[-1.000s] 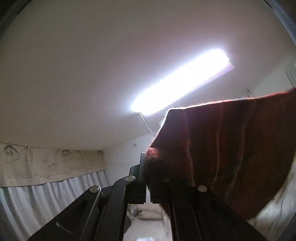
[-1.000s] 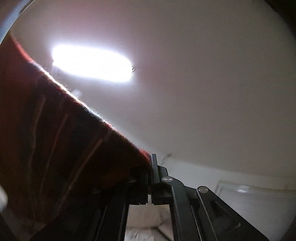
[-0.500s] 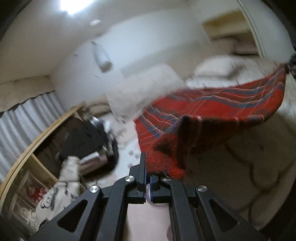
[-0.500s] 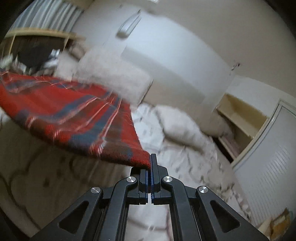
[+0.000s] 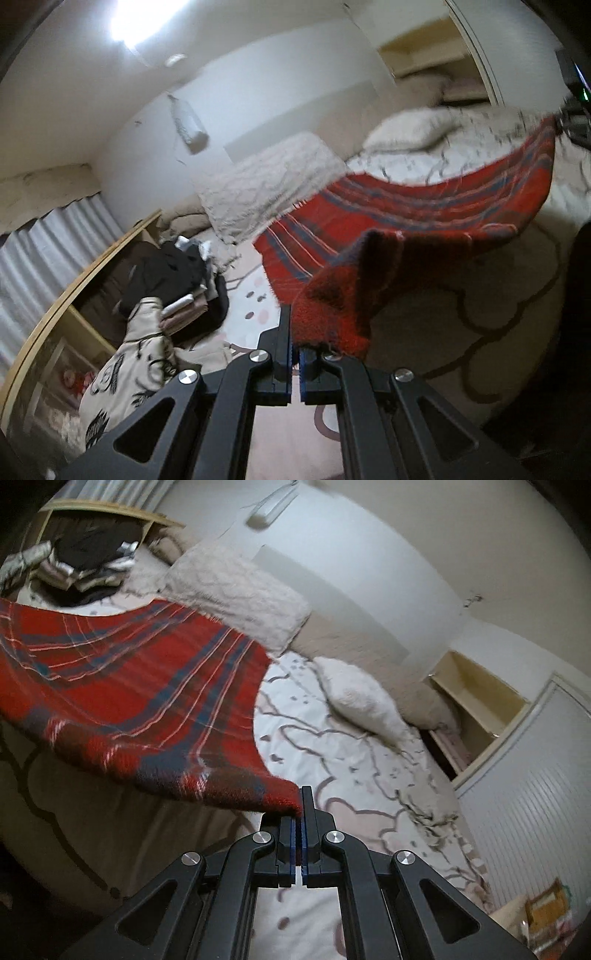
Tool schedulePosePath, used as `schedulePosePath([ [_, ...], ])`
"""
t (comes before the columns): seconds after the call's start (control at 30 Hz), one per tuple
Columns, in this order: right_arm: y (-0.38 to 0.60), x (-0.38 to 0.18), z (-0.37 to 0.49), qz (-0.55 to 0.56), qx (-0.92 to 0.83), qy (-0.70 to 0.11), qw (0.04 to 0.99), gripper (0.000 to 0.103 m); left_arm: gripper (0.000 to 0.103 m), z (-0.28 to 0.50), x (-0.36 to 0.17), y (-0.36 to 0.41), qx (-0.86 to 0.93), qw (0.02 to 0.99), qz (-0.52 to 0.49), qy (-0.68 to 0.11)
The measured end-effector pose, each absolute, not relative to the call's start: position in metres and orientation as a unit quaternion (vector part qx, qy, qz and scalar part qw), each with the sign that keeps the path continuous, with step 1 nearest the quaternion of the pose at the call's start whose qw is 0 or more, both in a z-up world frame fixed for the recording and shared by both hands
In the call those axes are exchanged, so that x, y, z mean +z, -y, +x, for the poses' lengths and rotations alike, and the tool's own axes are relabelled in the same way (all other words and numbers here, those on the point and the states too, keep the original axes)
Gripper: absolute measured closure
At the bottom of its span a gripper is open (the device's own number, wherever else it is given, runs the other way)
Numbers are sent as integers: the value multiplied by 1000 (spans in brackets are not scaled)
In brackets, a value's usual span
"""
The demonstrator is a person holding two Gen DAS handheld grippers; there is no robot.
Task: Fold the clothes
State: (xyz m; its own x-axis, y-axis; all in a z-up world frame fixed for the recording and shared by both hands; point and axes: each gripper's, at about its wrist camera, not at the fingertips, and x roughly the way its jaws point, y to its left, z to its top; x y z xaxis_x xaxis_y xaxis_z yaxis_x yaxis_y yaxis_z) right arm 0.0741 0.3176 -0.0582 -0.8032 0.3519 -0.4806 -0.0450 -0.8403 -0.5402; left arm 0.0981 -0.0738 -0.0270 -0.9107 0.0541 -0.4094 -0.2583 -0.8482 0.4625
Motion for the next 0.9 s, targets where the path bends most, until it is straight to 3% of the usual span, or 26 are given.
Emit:
schedulePosePath([
  [0.67,-312,124,303,-69,968,165,176,102,100,281,137,120,989,95,11,-116],
  [0.9,-306,142,344,-49,973,156,161,102,100,286,133,124,990,89,2,-109],
])
